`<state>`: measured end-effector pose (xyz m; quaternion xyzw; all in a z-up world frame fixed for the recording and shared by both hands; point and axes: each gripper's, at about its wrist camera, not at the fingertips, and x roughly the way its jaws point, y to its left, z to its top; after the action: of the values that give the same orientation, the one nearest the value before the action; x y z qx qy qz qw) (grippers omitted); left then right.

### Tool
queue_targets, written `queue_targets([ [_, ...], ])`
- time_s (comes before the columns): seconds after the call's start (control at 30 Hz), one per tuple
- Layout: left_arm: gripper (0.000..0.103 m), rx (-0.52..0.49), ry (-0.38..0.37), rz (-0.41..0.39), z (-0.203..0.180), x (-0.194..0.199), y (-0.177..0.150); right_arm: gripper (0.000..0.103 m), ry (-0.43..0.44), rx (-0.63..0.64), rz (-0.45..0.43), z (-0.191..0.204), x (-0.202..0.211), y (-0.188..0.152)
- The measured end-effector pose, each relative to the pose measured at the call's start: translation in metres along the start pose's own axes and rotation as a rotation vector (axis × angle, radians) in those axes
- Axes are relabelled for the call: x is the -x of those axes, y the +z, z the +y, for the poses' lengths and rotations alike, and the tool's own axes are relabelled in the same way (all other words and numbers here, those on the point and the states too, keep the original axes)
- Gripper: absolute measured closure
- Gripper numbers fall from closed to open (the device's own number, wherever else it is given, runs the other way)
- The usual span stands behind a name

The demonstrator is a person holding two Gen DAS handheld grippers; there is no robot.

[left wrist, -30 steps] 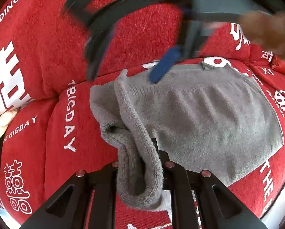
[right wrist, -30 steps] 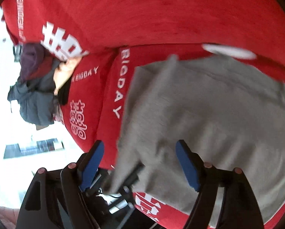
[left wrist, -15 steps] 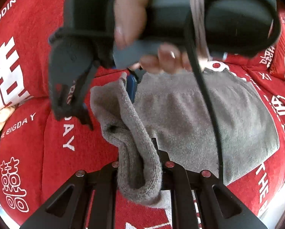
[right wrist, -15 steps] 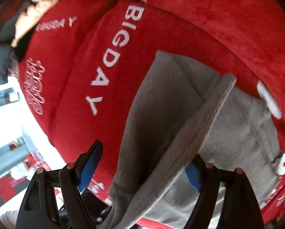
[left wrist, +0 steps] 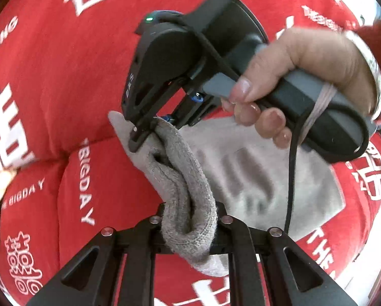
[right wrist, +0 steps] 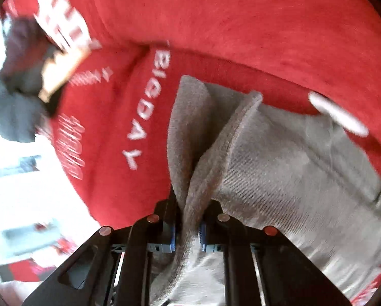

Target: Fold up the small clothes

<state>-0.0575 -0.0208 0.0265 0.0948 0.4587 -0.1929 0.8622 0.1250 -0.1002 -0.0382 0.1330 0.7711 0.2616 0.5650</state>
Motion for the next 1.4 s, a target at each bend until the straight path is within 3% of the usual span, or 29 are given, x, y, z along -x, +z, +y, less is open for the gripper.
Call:
queue_targets([
  [0.17,0.088,-0.096,-0.058,-0.045,-0.047,0.016,0.029,0.089,0.23,-0.101,-0.172,-0.037,0.064,-0.035],
  [0.3,0.088,-0.184,-0.109,-0.073,-0.089,0.02,0.046,0.089,0.332,-0.15,-0.301,-0.07,0.11,-0.073],
  [0.47,0.088,-0.326,-0.176,-0.08,-0.154,0.013,0.056,0.089,0.404,-0.216,-0.462,-0.119,0.161,-0.13],
  [0.67,0.088,-0.463,-0.258,-0.005,-0.219,-0.024,0.045,0.089,0.404,-0.361,-0.585,-0.197,0.188,-0.201],
  [0.93,0.088,-0.517,-0.288,0.143,-0.249,-0.076,0.01,0.089,0.353,-0.589,-0.566,-0.285,0.133,-0.26],
  [1.13,0.088,-0.516,-0.292,0.176,-0.252,-0.087,0.002,0.084,0.402,-0.661,-0.568,-0.302,0.106,-0.273],
  [1.2,0.088,-0.507,-0.3,0.181,-0.249,-0.085,0.007,0.078,0.435,-0.674,-0.562,-0.303,0.106,-0.271],
  [1.3,0.088,-0.511,-0.304,0.167,-0.246,-0.08,0.007,0.049,0.541,-0.703,-0.58,-0.309,0.106,-0.262],
  [1.4,0.088,-0.52,-0.308,0.145,-0.245,-0.074,0.01,0.046,0.634,-0.681,-0.62,-0.307,0.114,-0.248],
])
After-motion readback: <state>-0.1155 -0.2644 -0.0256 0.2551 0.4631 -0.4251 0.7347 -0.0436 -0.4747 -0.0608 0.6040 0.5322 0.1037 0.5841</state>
